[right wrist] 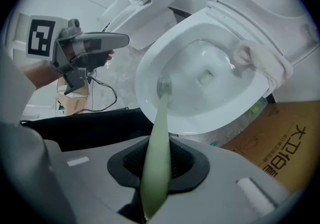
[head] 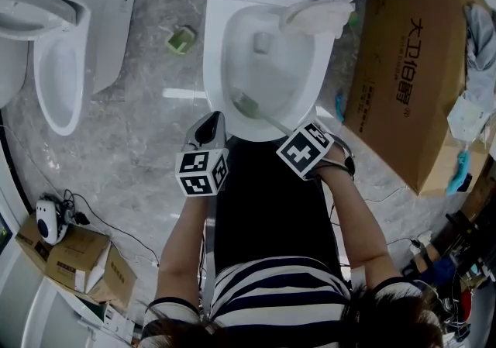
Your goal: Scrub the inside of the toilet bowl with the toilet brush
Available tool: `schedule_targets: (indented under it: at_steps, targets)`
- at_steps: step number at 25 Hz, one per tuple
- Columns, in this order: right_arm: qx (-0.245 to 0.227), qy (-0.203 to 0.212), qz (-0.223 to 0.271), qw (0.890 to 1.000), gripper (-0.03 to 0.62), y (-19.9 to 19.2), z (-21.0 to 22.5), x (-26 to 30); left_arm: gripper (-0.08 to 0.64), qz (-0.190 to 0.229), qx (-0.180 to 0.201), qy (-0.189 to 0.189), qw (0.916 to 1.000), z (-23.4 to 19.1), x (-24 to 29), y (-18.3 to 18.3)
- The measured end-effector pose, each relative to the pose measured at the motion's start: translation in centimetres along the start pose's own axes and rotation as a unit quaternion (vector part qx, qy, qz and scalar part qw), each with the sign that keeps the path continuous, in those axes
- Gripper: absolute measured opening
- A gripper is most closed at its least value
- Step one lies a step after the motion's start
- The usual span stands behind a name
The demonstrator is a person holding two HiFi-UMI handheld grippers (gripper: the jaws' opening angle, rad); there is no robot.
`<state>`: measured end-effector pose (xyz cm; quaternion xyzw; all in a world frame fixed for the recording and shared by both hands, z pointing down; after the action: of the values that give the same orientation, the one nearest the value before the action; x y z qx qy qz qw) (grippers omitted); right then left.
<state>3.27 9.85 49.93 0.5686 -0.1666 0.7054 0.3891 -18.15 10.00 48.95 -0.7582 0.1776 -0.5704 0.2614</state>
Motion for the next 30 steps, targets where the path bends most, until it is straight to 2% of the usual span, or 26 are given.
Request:
schedule_targets:
  at_steps: [8,17,25,30]
  targets:
    - [0.032,0.023,0.047,0.998,0.074,2.6,0.1,0.1,0.000,0.004,-0.004,0.001,1.0000,-0.3,0.4,0.7]
    - [0.054,0.012,0.101,0.993,0.074,5.3,2.0,-0.1,0.000,0.001,-0.011,-0.003,0.9999,-0.3,0.8,1.0]
    - [0.086,-0.006,0.157,0.984,0.074,8.4,4.4,-1.2,0.000,0.012,-0.005,-0.004,0.9999,-0.2,1.1,2.0]
    - [0.114,-0.013,0.194,0.974,0.074,9.8,5.9,-1.6,0.000,0.013,-0.001,-0.006,0.9999,0.1,1.3,2.3]
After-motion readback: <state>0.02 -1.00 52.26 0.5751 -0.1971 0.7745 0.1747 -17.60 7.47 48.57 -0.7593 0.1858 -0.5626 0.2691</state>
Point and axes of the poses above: the fingertips, and each gripper's own axes: x forward along the fingers, z to its right, y out of its top, the point moved 7 cm from there along -x, backward along the fingers, and after that the axes turned 10 degrees about x, right-handed, at the moved point
